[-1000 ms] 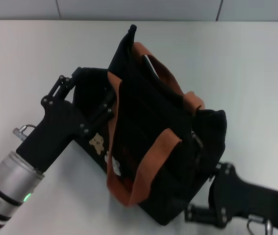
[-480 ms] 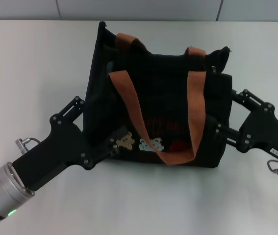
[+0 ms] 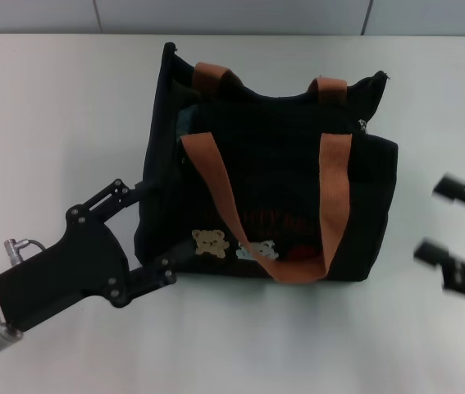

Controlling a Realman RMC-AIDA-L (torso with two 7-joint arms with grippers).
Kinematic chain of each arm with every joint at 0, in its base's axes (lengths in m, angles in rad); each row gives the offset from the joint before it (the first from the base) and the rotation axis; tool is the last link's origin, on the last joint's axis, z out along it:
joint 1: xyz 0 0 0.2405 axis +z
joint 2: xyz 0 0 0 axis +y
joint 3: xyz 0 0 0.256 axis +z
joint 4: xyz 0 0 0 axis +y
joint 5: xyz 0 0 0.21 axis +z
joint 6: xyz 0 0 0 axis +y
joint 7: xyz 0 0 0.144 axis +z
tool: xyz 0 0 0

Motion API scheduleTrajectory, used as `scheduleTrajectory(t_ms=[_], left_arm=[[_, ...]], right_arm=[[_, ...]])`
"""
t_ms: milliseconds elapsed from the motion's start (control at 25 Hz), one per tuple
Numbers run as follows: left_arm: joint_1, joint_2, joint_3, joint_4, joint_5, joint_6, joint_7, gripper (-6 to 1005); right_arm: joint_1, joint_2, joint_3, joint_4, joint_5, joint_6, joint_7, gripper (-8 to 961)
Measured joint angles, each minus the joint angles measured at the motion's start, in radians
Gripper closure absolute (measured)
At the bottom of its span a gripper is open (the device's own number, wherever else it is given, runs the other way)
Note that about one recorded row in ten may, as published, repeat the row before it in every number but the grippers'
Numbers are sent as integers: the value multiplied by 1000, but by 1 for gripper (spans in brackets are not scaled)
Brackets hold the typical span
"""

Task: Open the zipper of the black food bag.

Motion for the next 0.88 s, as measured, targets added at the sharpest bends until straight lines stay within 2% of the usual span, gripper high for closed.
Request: scheduleTrajectory(t_ms=[120, 240, 400, 640, 880], left_arm=[[-12, 1, 34, 85, 14, 51, -74, 184], [-10, 1, 53, 114, 15, 75, -91, 184], [1, 1, 90, 145, 16, 92, -98, 184], [7, 2, 135, 151, 16, 98, -100, 184], [1, 0, 139, 150, 15, 91, -103, 184]], right_arm=[[-6, 0, -94, -46, -2, -36, 56, 132], [-4, 0, -188, -59, -3, -35, 79, 129], [8, 2, -257, -52, -3, -16, 83, 127], [22, 3, -273, -51, 0, -15, 84, 126], [27, 3, -273, -51, 2, -3, 84, 125]])
